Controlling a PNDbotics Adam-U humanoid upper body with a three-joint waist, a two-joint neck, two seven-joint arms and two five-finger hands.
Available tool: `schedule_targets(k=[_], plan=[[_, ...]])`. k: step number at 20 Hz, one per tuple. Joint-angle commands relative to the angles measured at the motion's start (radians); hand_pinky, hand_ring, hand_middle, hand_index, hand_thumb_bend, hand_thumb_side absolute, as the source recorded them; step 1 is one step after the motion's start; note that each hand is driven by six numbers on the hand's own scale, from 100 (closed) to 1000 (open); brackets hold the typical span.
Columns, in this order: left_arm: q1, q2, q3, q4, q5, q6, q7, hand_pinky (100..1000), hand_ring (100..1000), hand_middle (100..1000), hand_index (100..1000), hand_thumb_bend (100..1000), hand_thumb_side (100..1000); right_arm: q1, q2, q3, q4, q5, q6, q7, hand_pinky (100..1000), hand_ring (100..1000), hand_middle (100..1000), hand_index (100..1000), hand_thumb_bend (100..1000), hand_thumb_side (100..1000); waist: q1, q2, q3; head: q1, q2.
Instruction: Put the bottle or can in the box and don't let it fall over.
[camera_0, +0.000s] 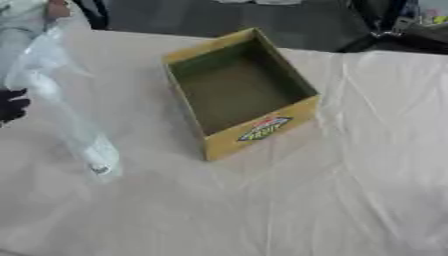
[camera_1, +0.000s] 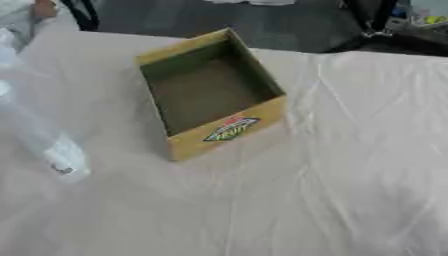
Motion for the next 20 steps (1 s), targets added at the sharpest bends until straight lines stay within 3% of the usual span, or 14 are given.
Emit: schedule_targets(k=[1, 20], plan=[[-0.02, 0.046, -0.002, -0.002, 0.006, -0.001, -0.015, 1000, 1000, 1000, 910, 402, 768, -0.002, -0.022, -0.004, -0.012, -0.004, 0.001, 0.003, 913, 1000, 1000, 901, 100, 572, 0.003, -0.013, -0.001, 0.003, -0.009], [-0.07, 0.043, -0.024, 0.017, 0.017, 0.03, -0.029, 1000, 1000, 1000, 905, 391, 765, -0.004, -0.023, 0.0, -0.012, -0.005, 0.006, 0.01, 914, 1000, 1000, 901, 100, 571, 0.005, -0.013, -0.002, 0.006, -0.016]])
